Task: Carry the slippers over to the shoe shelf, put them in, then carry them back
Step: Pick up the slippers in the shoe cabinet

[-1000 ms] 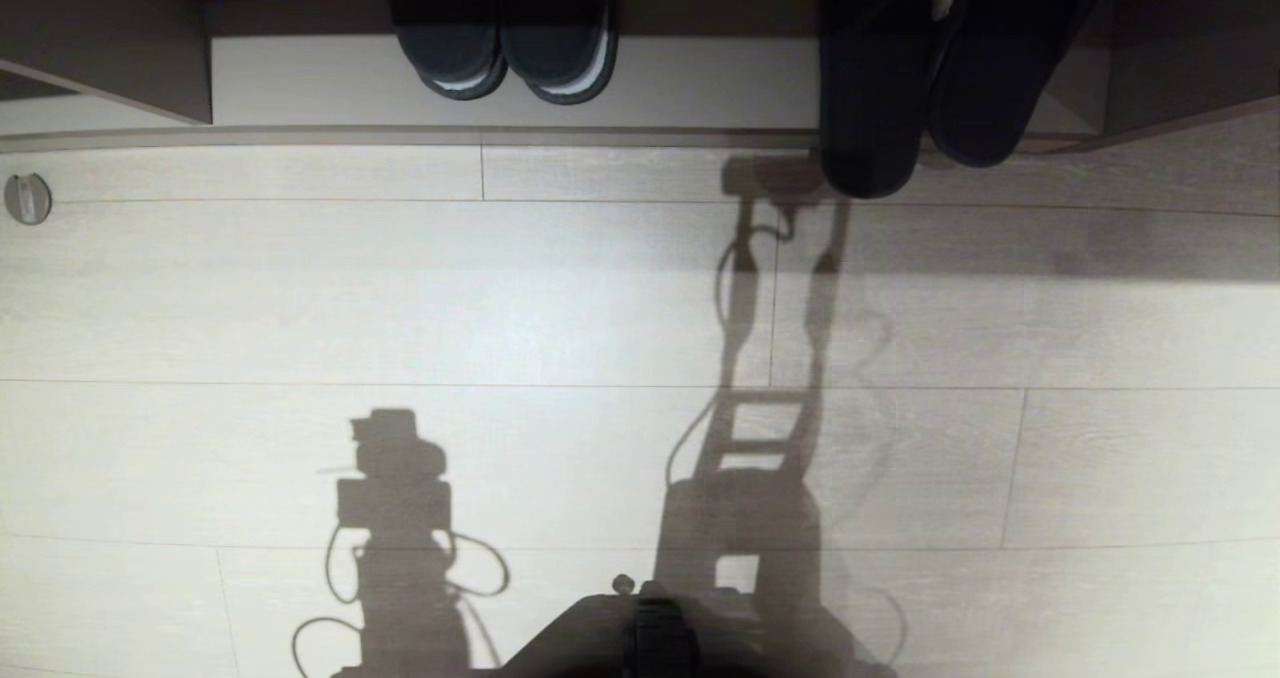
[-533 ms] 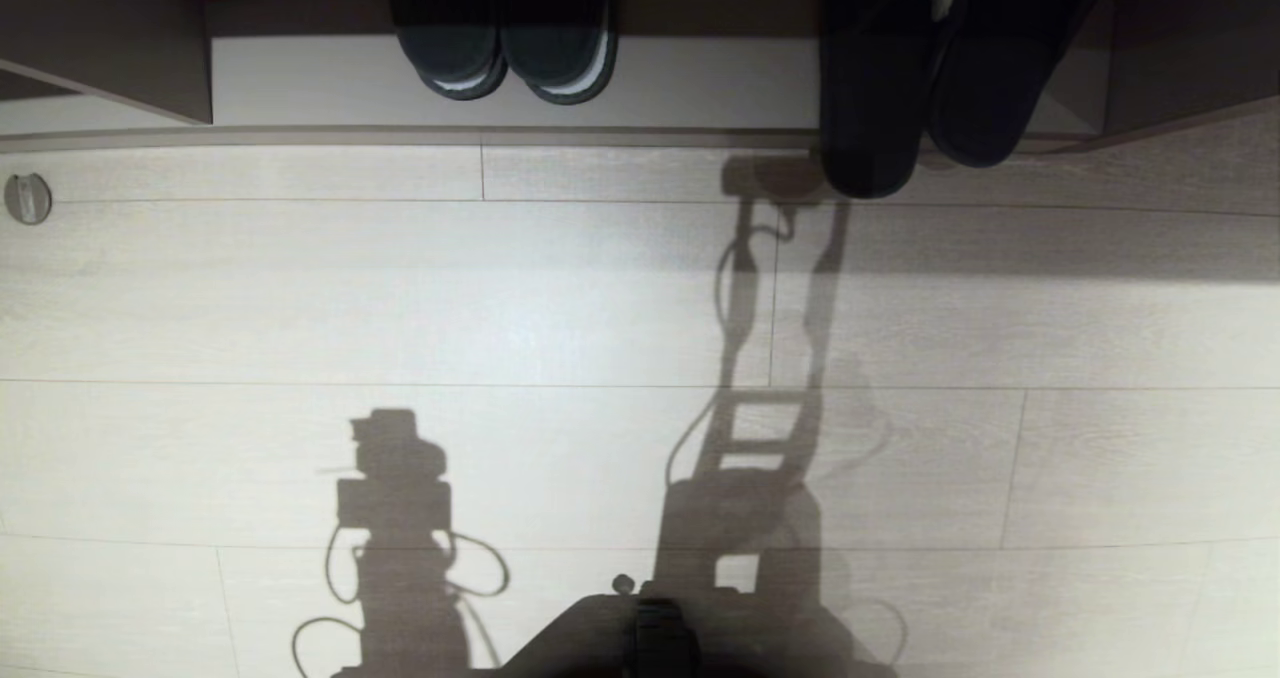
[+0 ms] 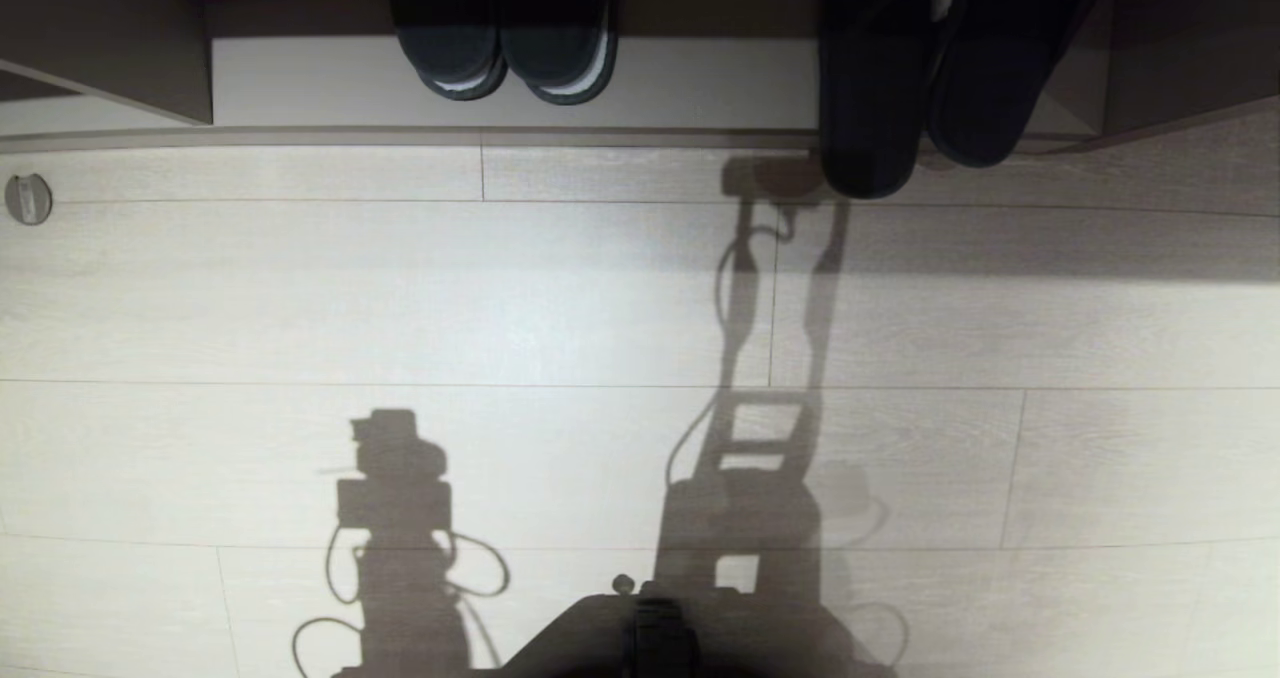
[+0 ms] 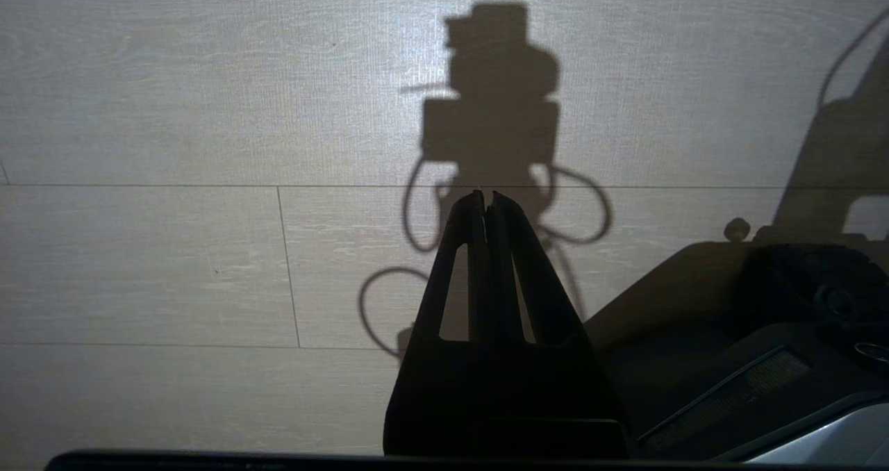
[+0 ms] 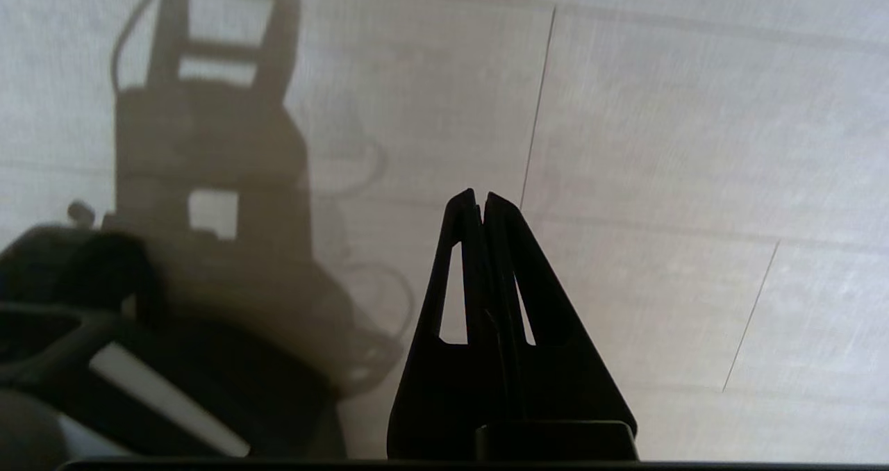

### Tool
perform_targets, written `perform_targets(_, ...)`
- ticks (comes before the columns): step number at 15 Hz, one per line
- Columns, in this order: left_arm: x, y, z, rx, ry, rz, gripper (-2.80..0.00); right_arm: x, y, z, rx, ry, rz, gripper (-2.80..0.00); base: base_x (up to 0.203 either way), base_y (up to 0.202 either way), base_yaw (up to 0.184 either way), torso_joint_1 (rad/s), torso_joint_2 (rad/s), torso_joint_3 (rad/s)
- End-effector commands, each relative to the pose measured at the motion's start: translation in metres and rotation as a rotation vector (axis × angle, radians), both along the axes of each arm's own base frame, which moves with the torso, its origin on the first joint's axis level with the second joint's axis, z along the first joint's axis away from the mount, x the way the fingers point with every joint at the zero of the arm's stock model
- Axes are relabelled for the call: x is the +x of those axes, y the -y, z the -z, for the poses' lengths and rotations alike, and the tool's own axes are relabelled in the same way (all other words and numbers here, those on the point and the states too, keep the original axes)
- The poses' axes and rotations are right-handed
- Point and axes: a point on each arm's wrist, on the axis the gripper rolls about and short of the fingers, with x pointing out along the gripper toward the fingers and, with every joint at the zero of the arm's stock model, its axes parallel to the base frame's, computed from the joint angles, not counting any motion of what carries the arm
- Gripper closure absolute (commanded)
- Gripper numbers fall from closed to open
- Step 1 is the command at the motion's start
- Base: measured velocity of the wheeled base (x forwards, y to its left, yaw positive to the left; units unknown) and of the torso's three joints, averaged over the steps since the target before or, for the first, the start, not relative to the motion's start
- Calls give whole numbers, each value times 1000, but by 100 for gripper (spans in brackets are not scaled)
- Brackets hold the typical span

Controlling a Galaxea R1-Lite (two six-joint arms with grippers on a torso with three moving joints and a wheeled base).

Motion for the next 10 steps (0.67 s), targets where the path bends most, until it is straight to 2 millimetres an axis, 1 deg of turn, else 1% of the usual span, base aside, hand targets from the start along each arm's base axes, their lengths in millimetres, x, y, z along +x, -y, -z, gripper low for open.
perform_targets(1, 0, 0, 0, 0, -2, -2, 0, 0, 0, 5, 6, -36, -8, 0, 0, 0, 0, 0, 0, 0)
perform_targets(10, 0, 0, 0, -4, -1, 0, 0, 0, 0, 4, 7, -30, -6, 0, 0, 0, 0, 0, 0, 0)
